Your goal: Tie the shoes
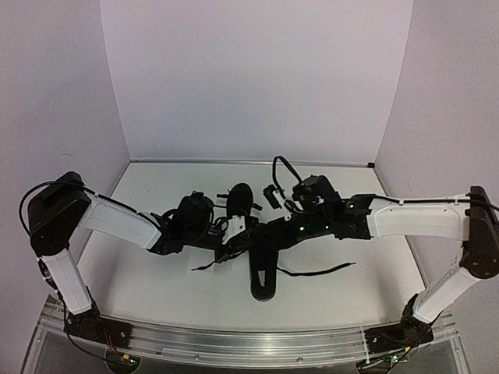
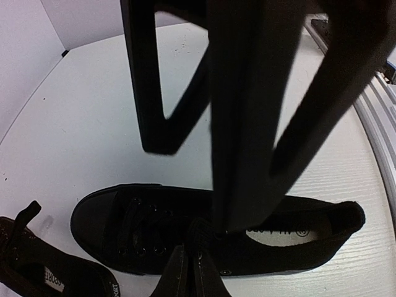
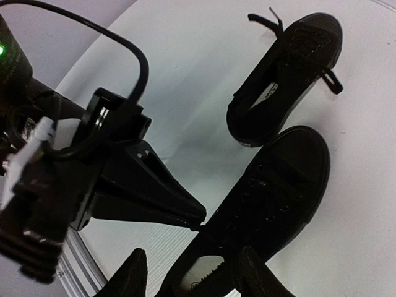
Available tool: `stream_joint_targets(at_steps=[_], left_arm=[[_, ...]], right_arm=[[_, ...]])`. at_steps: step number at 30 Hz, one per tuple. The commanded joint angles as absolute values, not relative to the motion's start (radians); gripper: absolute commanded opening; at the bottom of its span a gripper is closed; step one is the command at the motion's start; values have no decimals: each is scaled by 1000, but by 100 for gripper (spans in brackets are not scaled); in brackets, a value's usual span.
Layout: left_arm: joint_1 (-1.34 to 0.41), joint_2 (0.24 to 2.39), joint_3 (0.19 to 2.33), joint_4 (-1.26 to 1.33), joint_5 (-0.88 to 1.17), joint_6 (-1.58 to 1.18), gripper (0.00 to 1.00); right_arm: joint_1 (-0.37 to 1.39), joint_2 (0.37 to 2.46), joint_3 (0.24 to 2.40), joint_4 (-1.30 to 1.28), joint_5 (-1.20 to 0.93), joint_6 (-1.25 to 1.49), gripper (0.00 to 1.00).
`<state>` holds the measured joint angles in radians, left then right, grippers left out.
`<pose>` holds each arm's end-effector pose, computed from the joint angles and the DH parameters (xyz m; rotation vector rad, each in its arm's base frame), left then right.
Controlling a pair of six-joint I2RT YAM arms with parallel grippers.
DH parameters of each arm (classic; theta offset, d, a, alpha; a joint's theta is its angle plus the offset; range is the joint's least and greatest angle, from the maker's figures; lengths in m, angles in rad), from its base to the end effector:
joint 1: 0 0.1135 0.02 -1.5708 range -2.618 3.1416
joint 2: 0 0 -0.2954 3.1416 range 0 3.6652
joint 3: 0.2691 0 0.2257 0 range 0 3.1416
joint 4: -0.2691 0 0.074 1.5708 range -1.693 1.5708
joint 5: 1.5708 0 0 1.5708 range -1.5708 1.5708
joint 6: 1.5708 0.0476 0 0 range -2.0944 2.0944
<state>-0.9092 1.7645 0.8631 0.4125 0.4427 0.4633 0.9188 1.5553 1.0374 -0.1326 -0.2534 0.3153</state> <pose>0.2065 -0.2983 0.2150 1.5277 1.4236 -0.7290 0.1906 0.2693 0.2806 -0.8460 2.2153 0.9246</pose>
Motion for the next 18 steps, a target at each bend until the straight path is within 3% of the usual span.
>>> stream_joint_targets(at_steps=[1, 9, 18], left_arm=[[-915, 1759, 857, 530, 443, 436, 4], [-919, 1767, 855, 545, 445, 440, 5], [-919, 1772, 856, 538, 445, 450, 7]], right_arm=[[912, 1598, 1059, -65, -300, 315, 46], [903, 1656, 1081, -60, -317, 280, 38], [891, 1667, 1087, -63, -333, 266, 17]])
